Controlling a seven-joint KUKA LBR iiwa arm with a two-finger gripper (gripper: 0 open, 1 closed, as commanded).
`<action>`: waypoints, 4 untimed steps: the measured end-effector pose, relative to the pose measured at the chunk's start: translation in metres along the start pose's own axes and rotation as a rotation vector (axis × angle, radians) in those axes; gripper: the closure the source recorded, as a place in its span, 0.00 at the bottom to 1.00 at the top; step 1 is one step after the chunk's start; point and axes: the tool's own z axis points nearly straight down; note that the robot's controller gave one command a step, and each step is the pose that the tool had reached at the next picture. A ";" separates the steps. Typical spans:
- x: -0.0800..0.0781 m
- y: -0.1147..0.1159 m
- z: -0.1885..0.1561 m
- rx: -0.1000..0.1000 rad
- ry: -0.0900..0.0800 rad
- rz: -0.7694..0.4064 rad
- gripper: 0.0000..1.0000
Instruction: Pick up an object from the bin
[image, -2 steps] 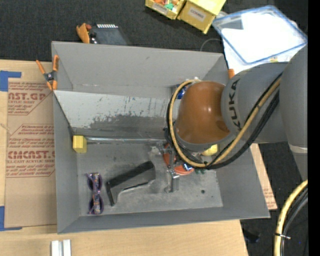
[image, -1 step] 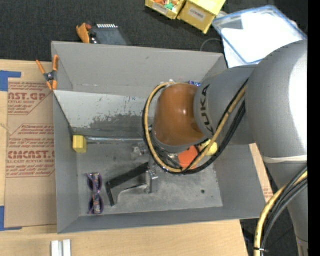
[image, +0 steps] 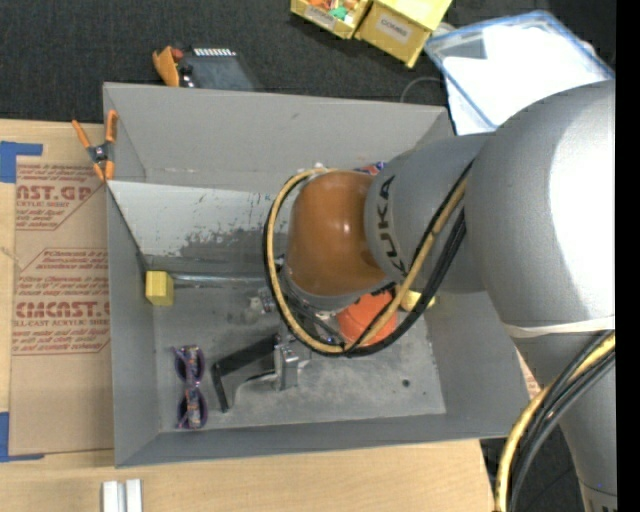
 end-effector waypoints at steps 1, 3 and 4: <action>0.036 -0.007 -0.011 0.002 -0.004 -0.324 0.00; -0.028 0.065 0.021 -0.003 -0.002 -0.116 1.00; -0.021 0.056 -0.028 0.000 0.007 -0.144 1.00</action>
Offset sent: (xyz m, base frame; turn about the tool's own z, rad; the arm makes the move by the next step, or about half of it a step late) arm 0.0139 0.0666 -0.0215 -0.1132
